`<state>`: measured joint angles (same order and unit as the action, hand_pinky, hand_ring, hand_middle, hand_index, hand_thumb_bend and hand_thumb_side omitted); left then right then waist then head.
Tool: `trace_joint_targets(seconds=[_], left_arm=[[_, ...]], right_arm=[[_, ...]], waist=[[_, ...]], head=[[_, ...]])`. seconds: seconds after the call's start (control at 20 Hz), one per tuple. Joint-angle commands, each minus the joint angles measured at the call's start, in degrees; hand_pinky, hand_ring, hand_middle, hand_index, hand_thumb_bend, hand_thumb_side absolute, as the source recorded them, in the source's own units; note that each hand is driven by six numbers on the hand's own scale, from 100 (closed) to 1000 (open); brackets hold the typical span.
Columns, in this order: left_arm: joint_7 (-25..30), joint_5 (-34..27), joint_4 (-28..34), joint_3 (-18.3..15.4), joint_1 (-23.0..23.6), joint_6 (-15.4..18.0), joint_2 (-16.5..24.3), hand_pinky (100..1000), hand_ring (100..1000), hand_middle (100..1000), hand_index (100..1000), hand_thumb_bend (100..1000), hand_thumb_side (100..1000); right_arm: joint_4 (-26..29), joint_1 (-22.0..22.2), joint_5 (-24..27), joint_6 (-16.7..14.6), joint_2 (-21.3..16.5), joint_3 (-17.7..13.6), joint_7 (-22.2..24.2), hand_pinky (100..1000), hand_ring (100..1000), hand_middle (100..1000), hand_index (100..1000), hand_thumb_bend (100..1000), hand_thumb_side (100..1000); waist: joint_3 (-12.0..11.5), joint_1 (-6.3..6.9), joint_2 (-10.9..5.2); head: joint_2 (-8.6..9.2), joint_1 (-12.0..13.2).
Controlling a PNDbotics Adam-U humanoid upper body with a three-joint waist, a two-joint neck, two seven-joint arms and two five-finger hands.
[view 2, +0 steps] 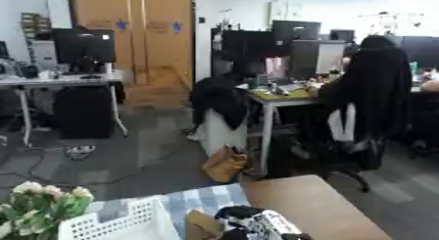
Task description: Pick up objects on the table and place them in the box.
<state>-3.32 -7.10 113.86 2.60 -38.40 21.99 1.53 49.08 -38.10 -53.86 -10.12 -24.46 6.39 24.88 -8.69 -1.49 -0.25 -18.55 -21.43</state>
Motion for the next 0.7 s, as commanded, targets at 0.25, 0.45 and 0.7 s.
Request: trace_joint_targets(seconds=[0.25,0.45,0.7], left_arm=[[-0.1,-0.1,0.7,-0.3,-1.2,0.2,0.0,775,968,889,987,100,835],[-0.1,-0.1,0.7,-0.4,-1.3,0.2,-0.1,775,968,889,987,100,834],[-0.1,0.0,0.7,-0.4,-1.3,0.2,0.0,775,969,889,987,100,833]], right_arm=[[0.2,-0.8,-1.7,-1.0,-1.3,-0.4,-1.8,907,879,852,902,567,877],[0.1,-0.8,-1.7,-1.2,-1.4,-0.5,-3.1,827,780,768,860,543,884],[0.0,-0.8,-1.2,-1.3,-1.4,-0.6,-4.3,743,651,661,791,534,894]], waist=[[0.0,0.81,0.62],[-0.1,0.83,0.69],[-0.2,0.87,0.72]], head=[[-0.34,0.1],[-0.29,0.1],[-0.27,0.1]])
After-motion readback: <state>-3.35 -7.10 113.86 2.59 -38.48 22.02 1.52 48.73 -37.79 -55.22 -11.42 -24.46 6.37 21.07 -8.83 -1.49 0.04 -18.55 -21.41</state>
